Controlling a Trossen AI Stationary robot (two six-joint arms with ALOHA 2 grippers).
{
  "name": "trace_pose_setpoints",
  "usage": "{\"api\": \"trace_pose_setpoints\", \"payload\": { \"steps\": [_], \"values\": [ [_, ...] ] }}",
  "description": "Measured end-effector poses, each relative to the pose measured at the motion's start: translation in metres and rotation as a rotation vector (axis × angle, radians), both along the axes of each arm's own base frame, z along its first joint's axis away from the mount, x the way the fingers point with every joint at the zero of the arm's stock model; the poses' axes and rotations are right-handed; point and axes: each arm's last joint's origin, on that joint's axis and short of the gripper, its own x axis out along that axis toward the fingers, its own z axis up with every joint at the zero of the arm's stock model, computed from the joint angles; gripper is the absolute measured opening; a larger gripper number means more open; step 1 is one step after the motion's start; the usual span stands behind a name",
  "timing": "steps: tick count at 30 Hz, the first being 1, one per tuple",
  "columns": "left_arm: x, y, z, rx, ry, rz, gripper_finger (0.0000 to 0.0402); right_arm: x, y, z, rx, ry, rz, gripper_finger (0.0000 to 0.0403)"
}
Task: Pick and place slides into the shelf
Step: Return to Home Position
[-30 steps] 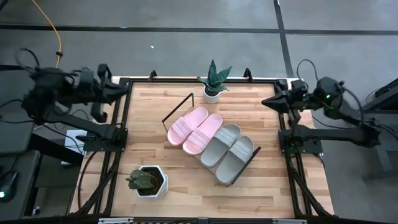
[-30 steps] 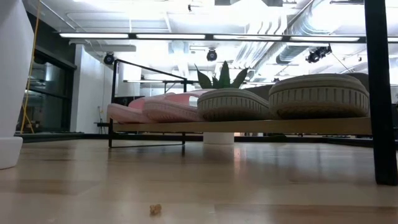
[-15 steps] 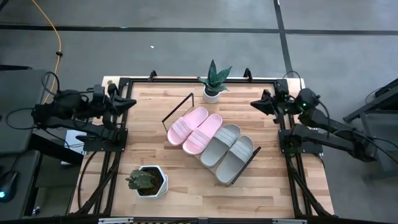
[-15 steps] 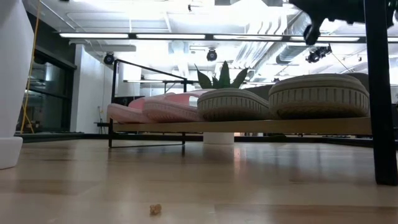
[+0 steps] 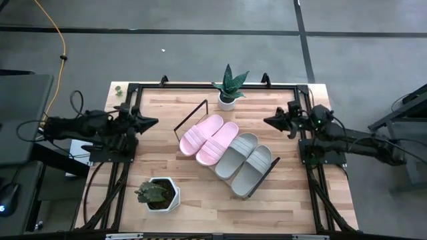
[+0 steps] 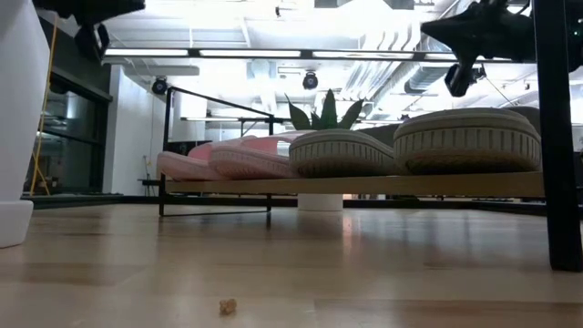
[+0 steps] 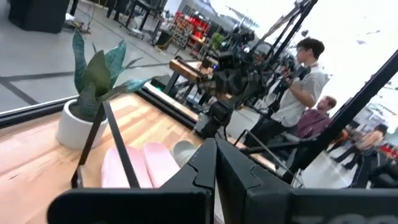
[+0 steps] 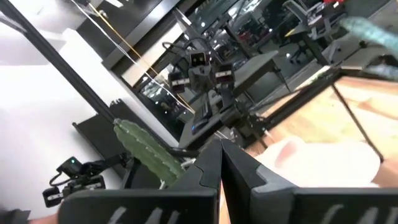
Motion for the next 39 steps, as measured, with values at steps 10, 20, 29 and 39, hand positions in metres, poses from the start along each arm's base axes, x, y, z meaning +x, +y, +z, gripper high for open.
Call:
{"api": "trace_pose_setpoints", "payload": {
  "steps": [10, 20, 29, 39],
  "values": [
    [0.006, 0.0, -0.023, -0.006, 0.034, 0.001, 0.0, 0.005, 0.018, -0.025, -0.009, 0.045, -0.005, 0.0],
    [0.002, 0.0, -0.043, -0.08, 0.006, 0.005, 0.0, -0.001, 0.021, -0.048, 0.023, -0.022, -0.026, 0.0],
    [0.0, 0.0, -0.065, -0.142, -0.023, 0.022, 0.0, -0.002, 0.021, -0.054, 0.01, -0.03, -0.042, 0.0],
    [0.009, 0.0, -0.098, -0.227, -0.056, 0.031, 0.0, -0.002, 0.02, -0.057, -0.063, 0.0, -0.071, 0.0]
  ]
}}
